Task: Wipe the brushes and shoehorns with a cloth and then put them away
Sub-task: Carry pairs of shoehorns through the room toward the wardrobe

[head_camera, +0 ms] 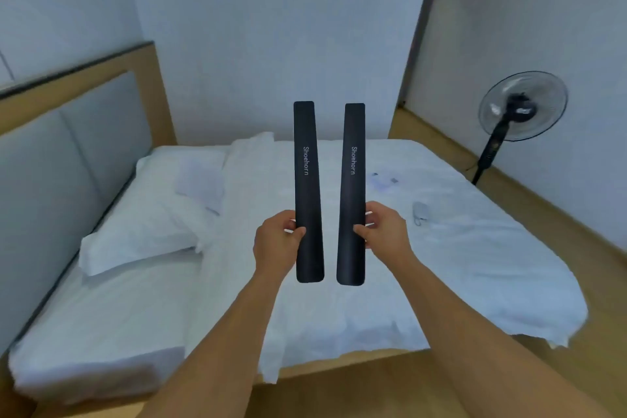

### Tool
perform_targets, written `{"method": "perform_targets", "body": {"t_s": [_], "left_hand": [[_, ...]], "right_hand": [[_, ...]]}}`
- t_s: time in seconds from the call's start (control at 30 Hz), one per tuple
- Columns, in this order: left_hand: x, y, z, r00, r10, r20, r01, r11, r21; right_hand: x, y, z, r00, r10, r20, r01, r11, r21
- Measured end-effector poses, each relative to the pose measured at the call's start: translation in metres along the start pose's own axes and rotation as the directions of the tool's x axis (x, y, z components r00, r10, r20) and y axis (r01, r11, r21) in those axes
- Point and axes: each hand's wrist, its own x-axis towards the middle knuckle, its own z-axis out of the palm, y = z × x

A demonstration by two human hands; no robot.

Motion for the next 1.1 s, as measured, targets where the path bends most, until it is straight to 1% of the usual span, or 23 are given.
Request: {"method": "perform_targets", "body": {"t_s": [0.13, 0.27, 0.43, 0.53, 0.57, 0.63, 0.73, 0.83, 1.0, 1.1], "left_hand": [[0.017, 0.064, 0.063, 0.982, 0.137, 0.128, -0.134, 0.990, -0.035], [0.037, 0.127, 0.124, 0.939, 0.275, 0.207, -0.262, 0.961, -0.087], [0.069, 0.201, 0.195, 0.861, 0.440, 0.255, -0.417, 0.898, -0.140], [0.089, 0.247, 0.230, 0.803, 0.532, 0.269, -0.489, 0.846, -0.211], [0.096, 0.266, 0.245, 0.774, 0.565, 0.286, -0.509, 0.824, -0.250], [0.102, 0.290, 0.259, 0.736, 0.609, 0.296, -0.525, 0.789, -0.319], [0.109, 0.330, 0.292, 0.656, 0.685, 0.315, -0.551, 0.721, -0.420], [0.103, 0.363, 0.328, 0.587, 0.739, 0.331, -0.570, 0.668, -0.478], [0.072, 0.403, 0.396, 0.467, 0.780, 0.417, -0.544, 0.625, -0.560], [0.047, 0.425, 0.439, 0.426, 0.790, 0.440, -0.529, 0.612, -0.587]], "right_hand": [[0.004, 0.021, -0.087, 0.985, 0.045, -0.167, -0.043, 0.999, 0.015], [0.012, 0.032, -0.162, 0.943, 0.066, -0.327, -0.066, 0.998, 0.011], [0.030, 0.039, -0.242, 0.859, 0.088, -0.505, -0.076, 0.996, 0.044], [0.041, 0.040, -0.285, 0.785, 0.090, -0.613, -0.085, 0.996, 0.037], [0.045, 0.040, -0.303, 0.750, 0.088, -0.655, -0.089, 0.996, 0.032], [0.046, 0.040, -0.324, 0.721, 0.084, -0.687, -0.091, 0.996, 0.026], [0.045, 0.048, -0.362, 0.652, 0.068, -0.755, -0.105, 0.994, -0.001], [0.035, 0.059, -0.396, 0.583, 0.057, -0.811, -0.141, 0.990, -0.032], [0.010, 0.094, -0.452, 0.493, 0.097, -0.865, -0.189, 0.982, 0.002], [-0.001, 0.120, -0.490, 0.452, 0.119, -0.884, -0.214, 0.977, 0.022]]}}
